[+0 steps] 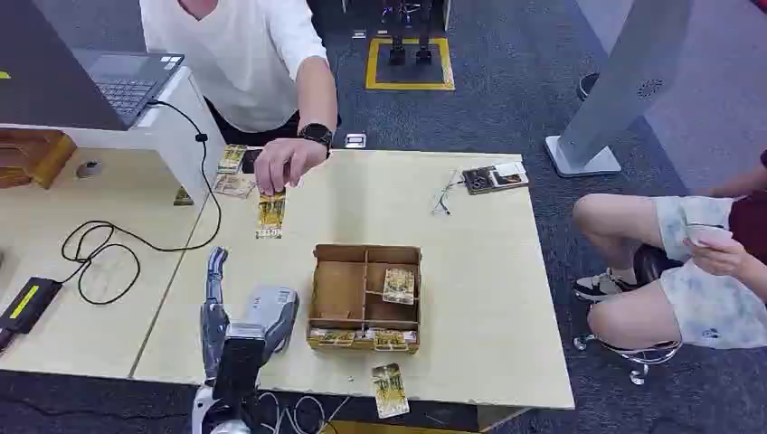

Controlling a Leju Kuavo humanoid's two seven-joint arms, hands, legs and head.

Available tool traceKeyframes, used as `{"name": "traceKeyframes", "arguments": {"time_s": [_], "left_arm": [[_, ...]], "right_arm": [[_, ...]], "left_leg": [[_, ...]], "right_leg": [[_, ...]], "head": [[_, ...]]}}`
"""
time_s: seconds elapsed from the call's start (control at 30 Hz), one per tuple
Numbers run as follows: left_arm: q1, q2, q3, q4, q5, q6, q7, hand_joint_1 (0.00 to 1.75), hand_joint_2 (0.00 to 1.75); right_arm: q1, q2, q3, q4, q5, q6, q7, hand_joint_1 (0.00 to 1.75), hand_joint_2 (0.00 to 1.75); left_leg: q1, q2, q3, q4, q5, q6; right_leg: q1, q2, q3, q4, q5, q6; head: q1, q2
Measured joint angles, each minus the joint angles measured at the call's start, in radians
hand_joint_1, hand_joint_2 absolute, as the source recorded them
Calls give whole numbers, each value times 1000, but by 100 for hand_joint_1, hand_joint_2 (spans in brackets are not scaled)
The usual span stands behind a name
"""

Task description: Pass the card to the sensor for recognition and then transmit it.

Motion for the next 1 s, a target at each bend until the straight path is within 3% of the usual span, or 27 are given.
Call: {"name": "traceKeyframes", "arguments": {"time_s": [0.07, 0.13, 0.27, 0.47, 0.63, 0.87, 1.0], "left_arm": [[-22, -37, 61, 10, -173, 2, -66, 0, 175], [-54, -86, 146, 26, -271, 2, -137, 0, 175], [-82, -138, 241, 45, -288, 2, -152, 0, 175], [-93, -170, 285, 63, -294, 2, -158, 0, 175], [-115, -201, 391, 69, -462, 2, -258, 0, 175], [-135, -205, 500, 21, -741, 3, -241, 0, 175], [-137, -206, 514, -3, -799, 3, -193, 0, 175]], "right_arm": [[-7, -4, -2, 9, 21, 0, 0, 0, 175], [-16, -10, -2, 21, 34, 0, 0, 0, 175], [-23, -17, -3, 35, 36, 0, 0, 0, 175], [-29, -23, -3, 46, 36, 0, 0, 0, 175], [-33, -28, -3, 55, 56, -2, 0, 0, 175], [-40, -39, -3, 68, 79, -2, 0, 0, 175], [-42, -42, -3, 72, 86, -2, 0, 0, 175]], "left_leg": [[0, -1, 0, 0, 0, 0], [-1, 0, 0, 0, 0, 0], [-1, 0, 0, 0, 0, 1], [-1, 0, 0, 0, 0, 1], [0, 0, 0, 0, 0, 0], [0, 1, 0, 0, 0, 0], [-1, 1, 0, 0, 0, 0]], "right_leg": [[0, 0, 0, 0, 0, 0], [0, 0, 0, 0, 0, 0], [0, 0, 0, 0, 0, 0], [0, 0, 0, 0, 0, 0], [0, 1, 0, 0, 0, 0], [0, 1, 0, 0, 0, 0], [0, 1, 0, 0, 0, 0]], "head": [[0, 0], [0, 0], [0, 0], [0, 0], [0, 0], [0, 0], [0, 0]]}}
